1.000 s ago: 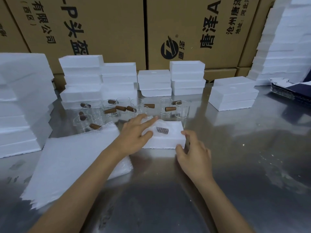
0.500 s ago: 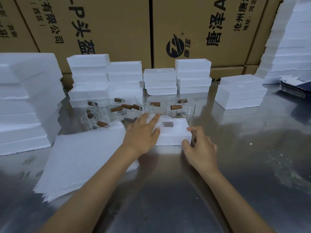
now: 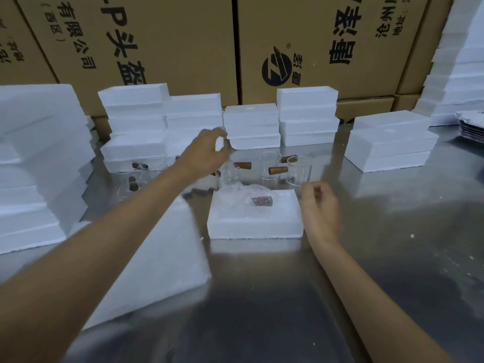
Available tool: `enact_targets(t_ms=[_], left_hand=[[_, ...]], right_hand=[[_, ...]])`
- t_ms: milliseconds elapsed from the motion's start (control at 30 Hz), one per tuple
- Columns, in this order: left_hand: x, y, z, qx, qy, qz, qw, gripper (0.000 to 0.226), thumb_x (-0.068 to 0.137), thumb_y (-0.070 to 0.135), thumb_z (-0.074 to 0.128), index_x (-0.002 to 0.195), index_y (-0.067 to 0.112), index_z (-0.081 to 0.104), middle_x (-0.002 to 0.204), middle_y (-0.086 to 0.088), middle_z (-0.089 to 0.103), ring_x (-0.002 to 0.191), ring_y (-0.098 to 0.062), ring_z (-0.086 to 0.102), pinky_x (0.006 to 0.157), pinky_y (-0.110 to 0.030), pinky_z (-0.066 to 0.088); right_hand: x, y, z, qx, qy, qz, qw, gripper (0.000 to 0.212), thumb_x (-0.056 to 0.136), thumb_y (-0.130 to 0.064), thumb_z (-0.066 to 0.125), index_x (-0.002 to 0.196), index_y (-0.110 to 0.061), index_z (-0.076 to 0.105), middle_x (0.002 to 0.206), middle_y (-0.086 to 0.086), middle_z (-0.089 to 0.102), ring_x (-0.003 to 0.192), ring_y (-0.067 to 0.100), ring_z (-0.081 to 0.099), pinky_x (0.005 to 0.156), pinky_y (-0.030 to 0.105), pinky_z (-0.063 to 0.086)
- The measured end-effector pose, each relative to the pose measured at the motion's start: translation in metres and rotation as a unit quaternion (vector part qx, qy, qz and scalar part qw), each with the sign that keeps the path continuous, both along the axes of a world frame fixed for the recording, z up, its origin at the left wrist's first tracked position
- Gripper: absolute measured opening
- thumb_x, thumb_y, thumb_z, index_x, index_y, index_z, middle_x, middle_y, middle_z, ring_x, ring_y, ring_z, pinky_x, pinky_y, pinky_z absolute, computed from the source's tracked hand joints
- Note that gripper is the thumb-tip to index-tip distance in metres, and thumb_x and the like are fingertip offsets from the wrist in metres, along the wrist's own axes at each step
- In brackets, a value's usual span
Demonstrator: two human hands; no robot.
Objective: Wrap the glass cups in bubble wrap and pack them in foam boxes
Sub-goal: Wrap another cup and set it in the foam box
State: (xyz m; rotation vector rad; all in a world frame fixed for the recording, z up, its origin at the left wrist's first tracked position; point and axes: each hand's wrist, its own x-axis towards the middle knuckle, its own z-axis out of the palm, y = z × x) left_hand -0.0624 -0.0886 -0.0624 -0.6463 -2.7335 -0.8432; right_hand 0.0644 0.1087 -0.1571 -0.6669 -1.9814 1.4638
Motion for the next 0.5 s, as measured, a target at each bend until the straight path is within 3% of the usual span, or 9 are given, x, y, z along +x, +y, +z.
enact_targets(t_ms=[133, 300, 400, 500], left_hand=[[-0.063, 0.023, 0.007, -0.071, 0.044, 0.013, 0.996, 0.061, 0.094, 0.020, 0.060, 0.150, 0.011, 0.037, 0.155, -0.010, 0.036, 0.140, -0.027, 0.037, 0.110, -0.035, 0.032], [-0.138, 0.077, 0.013, -0.160, 0.056, 0.011, 0.985, 0.080, 0.092, 0.021, 0.064, 0.157, 0.010, 0.017, 0.165, -0.009, 0.018, 0.149, -0.028, 0.024, 0.115, -0.040, 0.029], [-0.168, 0.103, 0.008, -0.199, 0.063, 0.030, 0.978, 0.080, 0.095, 0.020, 0.060, 0.157, 0.007, 0.012, 0.166, -0.011, 0.011, 0.151, -0.027, 0.016, 0.119, -0.040, 0.023], [-0.180, 0.123, -0.004, -0.228, 0.091, 0.058, 0.968, 0.068, 0.096, 0.013, 0.056, 0.154, 0.003, 0.022, 0.160, -0.017, 0.024, 0.146, -0.031, 0.027, 0.116, -0.043, 0.031]], right_hand=[[-0.009, 0.002, -0.003, -0.013, 0.003, -0.034, 0.999, 0.035, 0.084, -0.054, 0.033, 0.089, -0.035, 0.061, 0.079, -0.014, 0.068, 0.078, 0.008, 0.062, 0.069, 0.033, 0.040], [-0.014, 0.005, -0.003, -0.017, -0.009, -0.041, 0.999, 0.039, 0.086, -0.055, 0.027, 0.089, -0.035, 0.060, 0.074, -0.018, 0.064, 0.071, 0.001, 0.058, 0.062, 0.023, 0.033], [-0.016, 0.006, -0.004, -0.016, -0.002, -0.029, 0.999, 0.042, 0.087, -0.056, 0.024, 0.087, -0.035, 0.059, 0.082, -0.033, 0.061, 0.077, -0.015, 0.055, 0.061, 0.020, 0.032], [-0.018, 0.008, -0.005, -0.019, -0.004, -0.021, 1.000, 0.041, 0.088, -0.055, 0.022, 0.086, -0.037, 0.058, 0.084, -0.038, 0.058, 0.080, -0.024, 0.049, 0.060, 0.019, 0.032]])
